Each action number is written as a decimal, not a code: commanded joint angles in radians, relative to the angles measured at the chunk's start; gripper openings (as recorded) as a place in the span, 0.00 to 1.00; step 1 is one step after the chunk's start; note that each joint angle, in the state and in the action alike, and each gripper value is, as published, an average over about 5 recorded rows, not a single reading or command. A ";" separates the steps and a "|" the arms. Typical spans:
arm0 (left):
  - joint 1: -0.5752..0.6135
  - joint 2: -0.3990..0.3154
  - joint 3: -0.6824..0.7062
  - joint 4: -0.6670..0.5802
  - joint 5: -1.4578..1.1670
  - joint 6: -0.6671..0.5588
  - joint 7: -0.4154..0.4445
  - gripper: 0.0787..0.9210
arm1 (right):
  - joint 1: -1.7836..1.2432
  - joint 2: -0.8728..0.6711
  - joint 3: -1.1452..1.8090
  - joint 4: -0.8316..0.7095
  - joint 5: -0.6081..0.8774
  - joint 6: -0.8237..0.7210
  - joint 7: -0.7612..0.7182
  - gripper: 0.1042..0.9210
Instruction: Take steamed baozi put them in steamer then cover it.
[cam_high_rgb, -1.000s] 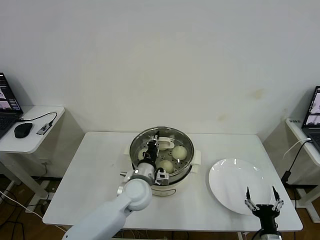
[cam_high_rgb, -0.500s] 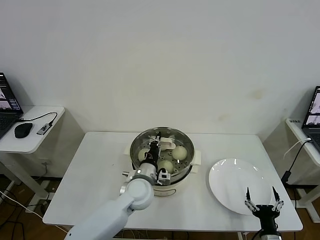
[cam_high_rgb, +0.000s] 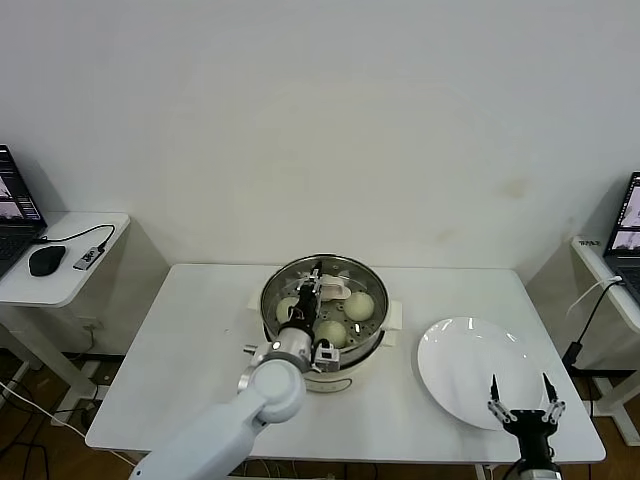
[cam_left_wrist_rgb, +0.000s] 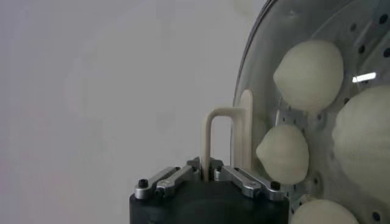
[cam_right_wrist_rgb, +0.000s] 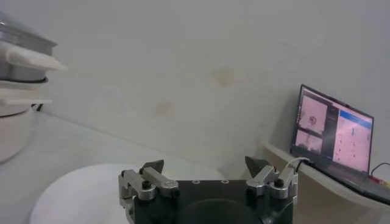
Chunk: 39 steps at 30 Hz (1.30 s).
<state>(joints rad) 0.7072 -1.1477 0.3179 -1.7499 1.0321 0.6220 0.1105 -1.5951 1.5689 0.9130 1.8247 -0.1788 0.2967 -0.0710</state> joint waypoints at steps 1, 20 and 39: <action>0.046 0.022 -0.009 -0.088 -0.052 -0.004 -0.043 0.38 | 0.000 0.001 0.000 -0.001 -0.002 0.000 -0.001 0.88; 0.609 0.143 -0.398 -0.513 -0.547 -0.328 -0.303 0.88 | 0.001 0.000 -0.013 -0.015 -0.005 0.009 0.002 0.88; 1.171 -0.054 -0.847 -0.349 -1.424 -0.765 -0.334 0.88 | -0.166 -0.155 -0.160 0.088 0.251 -0.031 -0.078 0.88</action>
<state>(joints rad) 1.5879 -1.1328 -0.3521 -2.1568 -0.0027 0.0545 -0.2080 -1.6713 1.4884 0.8180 1.8669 -0.0622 0.2900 -0.1003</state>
